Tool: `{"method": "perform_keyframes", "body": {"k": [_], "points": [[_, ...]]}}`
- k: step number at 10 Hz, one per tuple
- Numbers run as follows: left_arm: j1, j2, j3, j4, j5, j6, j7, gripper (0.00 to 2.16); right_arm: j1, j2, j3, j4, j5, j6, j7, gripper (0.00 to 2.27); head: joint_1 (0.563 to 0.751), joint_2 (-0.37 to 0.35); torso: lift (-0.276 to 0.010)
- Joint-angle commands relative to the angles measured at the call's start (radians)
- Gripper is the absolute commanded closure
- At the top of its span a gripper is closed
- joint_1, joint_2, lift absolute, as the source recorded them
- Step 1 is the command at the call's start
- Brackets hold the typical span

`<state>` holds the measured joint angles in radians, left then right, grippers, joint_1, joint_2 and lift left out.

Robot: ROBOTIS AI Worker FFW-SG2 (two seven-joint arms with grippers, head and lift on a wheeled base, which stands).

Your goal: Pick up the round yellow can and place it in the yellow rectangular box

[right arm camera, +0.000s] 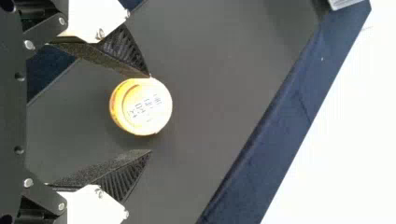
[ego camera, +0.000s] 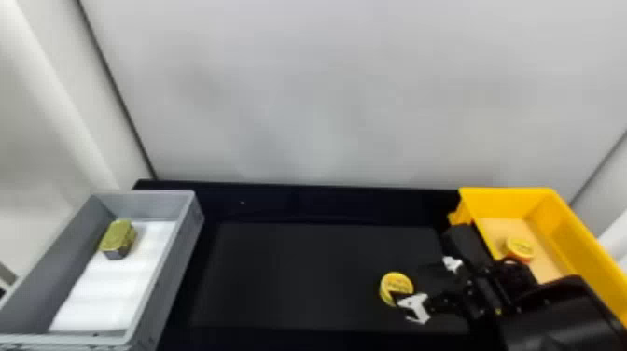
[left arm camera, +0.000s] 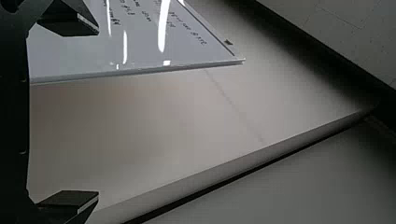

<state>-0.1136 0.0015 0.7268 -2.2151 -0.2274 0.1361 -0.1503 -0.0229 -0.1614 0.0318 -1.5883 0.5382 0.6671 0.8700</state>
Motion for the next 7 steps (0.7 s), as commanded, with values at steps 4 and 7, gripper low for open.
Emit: {"method": "perform_keyframes", "body": {"k": [4, 7], "points": [[0.000, -0.004, 0.002, 0.000, 0.000, -0.003, 0.000, 0.05, 0.005, 0.005, 0.020, 0.079, -0.082, -0.069, -0.063, 0.29, 0.686, 0.014, -0.055], [0.002, -0.004, 0.002, 0.000, 0.002, -0.003, 0.000, 0.05, -0.005, 0.005, 0.016, 0.105, -0.084, -0.082, -0.081, 0.29, 0.686, 0.014, -0.055]]}}
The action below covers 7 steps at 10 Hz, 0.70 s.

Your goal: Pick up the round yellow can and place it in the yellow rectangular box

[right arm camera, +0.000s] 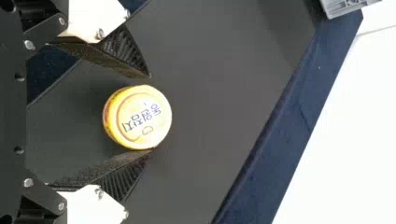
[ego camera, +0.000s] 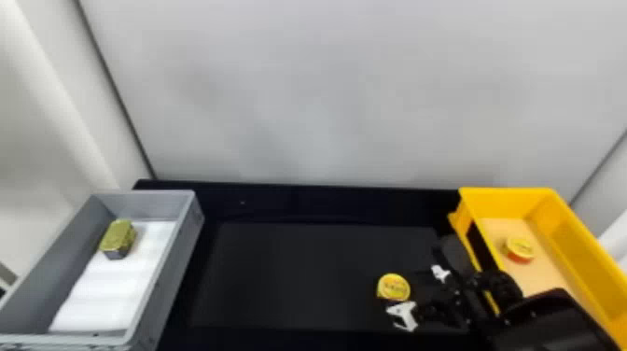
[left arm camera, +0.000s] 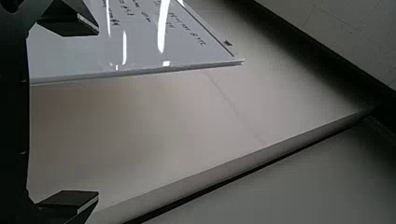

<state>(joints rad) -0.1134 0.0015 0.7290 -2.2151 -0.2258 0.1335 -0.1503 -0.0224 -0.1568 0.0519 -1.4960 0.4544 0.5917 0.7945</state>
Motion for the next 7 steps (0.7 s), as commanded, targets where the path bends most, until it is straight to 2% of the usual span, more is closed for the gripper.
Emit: {"method": "perform_keyframes", "body": {"k": [1, 7], "points": [[0.001, -0.004, 0.000, 0.000, 0.000, -0.001, 0.000, 0.05, -0.008, -0.001, -0.007, 0.017, 0.001, -0.007, -0.009, 0.29, 0.686, 0.014, -0.055], [0.000, -0.004, 0.001, -0.002, 0.000, -0.006, 0.002, 0.05, -0.005, -0.006, -0.003, 0.022, 0.001, 0.007, -0.016, 0.48, 0.686, 0.014, -0.055]]}}
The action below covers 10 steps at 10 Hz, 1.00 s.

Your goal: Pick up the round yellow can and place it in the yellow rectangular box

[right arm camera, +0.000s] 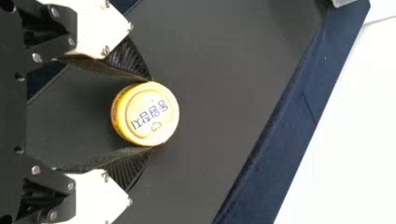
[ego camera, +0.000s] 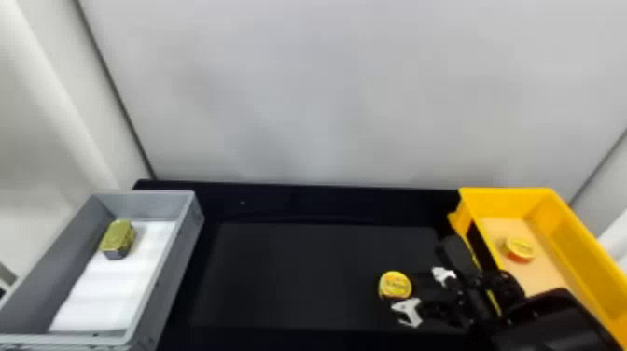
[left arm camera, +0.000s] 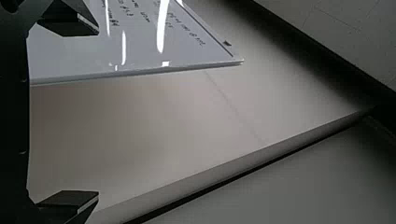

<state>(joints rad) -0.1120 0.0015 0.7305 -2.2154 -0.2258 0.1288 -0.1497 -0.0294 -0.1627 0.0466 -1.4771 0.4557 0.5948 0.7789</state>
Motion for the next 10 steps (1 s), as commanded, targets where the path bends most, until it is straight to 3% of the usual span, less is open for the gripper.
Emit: {"method": "perform_keyframes", "body": {"k": [1, 4, 10], "points": [[0.000, -0.004, 0.002, -0.001, 0.000, -0.001, 0.001, 0.05, 0.003, -0.001, 0.002, 0.003, 0.000, 0.005, -0.002, 0.54, 0.686, 0.014, -0.055], [0.002, -0.004, 0.005, -0.001, 0.002, 0.000, 0.002, 0.05, 0.006, -0.001, -0.001, -0.008, 0.000, 0.008, -0.007, 0.75, 0.686, 0.014, -0.055], [0.003, -0.004, 0.009, -0.001, 0.003, 0.005, 0.002, 0.05, 0.034, 0.009, -0.027, -0.086, -0.018, 0.044, -0.038, 0.91, 0.686, 0.014, -0.055]]}}
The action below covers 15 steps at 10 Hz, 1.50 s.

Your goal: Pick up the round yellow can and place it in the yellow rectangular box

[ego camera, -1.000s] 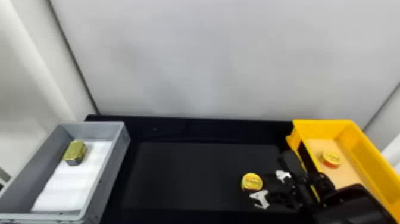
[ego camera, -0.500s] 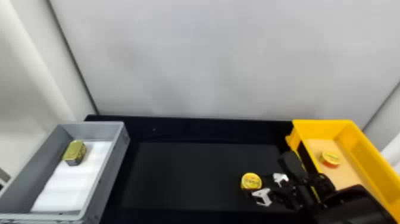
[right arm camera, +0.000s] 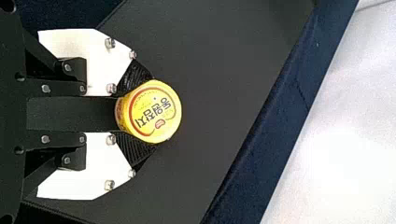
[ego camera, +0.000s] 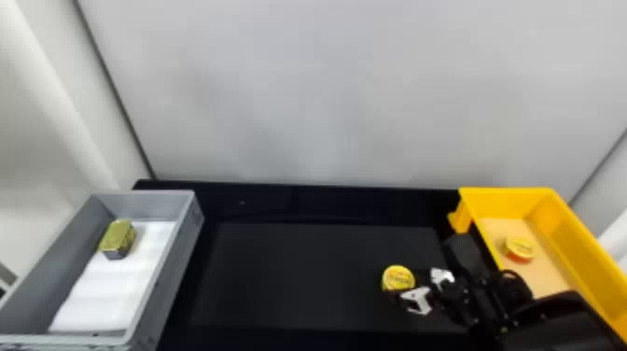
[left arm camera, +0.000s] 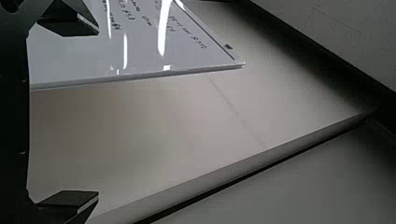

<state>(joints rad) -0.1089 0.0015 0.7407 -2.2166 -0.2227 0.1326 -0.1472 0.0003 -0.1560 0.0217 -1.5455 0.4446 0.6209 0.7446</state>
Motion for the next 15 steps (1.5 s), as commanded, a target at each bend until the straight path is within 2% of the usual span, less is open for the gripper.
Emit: {"method": "perform_keyframes", "body": {"k": [1, 3, 6, 8, 10, 15], "points": [[0.000, -0.004, -0.001, 0.000, 0.000, 0.001, 0.000, 0.05, 0.006, 0.001, -0.003, -0.019, -0.012, 0.021, -0.002, 0.91, 0.686, 0.014, -0.055], [0.000, -0.004, 0.001, 0.000, 0.000, 0.002, 0.000, 0.05, 0.010, 0.001, -0.011, -0.033, -0.023, 0.033, 0.003, 0.91, 0.686, 0.014, -0.055], [0.001, -0.004, 0.002, -0.002, 0.000, 0.002, 0.000, 0.05, 0.021, -0.010, -0.045, -0.157, -0.013, 0.094, 0.009, 0.91, 0.686, 0.014, -0.055], [0.003, -0.004, 0.002, -0.003, 0.000, 0.009, 0.000, 0.05, 0.020, -0.014, -0.091, -0.263, 0.037, 0.133, 0.014, 0.91, 0.686, 0.014, -0.055], [0.003, -0.004, 0.002, -0.005, 0.000, 0.013, -0.002, 0.05, 0.020, -0.016, -0.138, -0.306, 0.080, 0.146, 0.020, 0.91, 0.686, 0.014, -0.055], [0.005, -0.004, 0.004, -0.006, -0.001, 0.015, -0.003, 0.05, 0.030, -0.016, -0.195, -0.409, 0.179, 0.216, 0.014, 0.91, 0.686, 0.014, -0.055]]}}
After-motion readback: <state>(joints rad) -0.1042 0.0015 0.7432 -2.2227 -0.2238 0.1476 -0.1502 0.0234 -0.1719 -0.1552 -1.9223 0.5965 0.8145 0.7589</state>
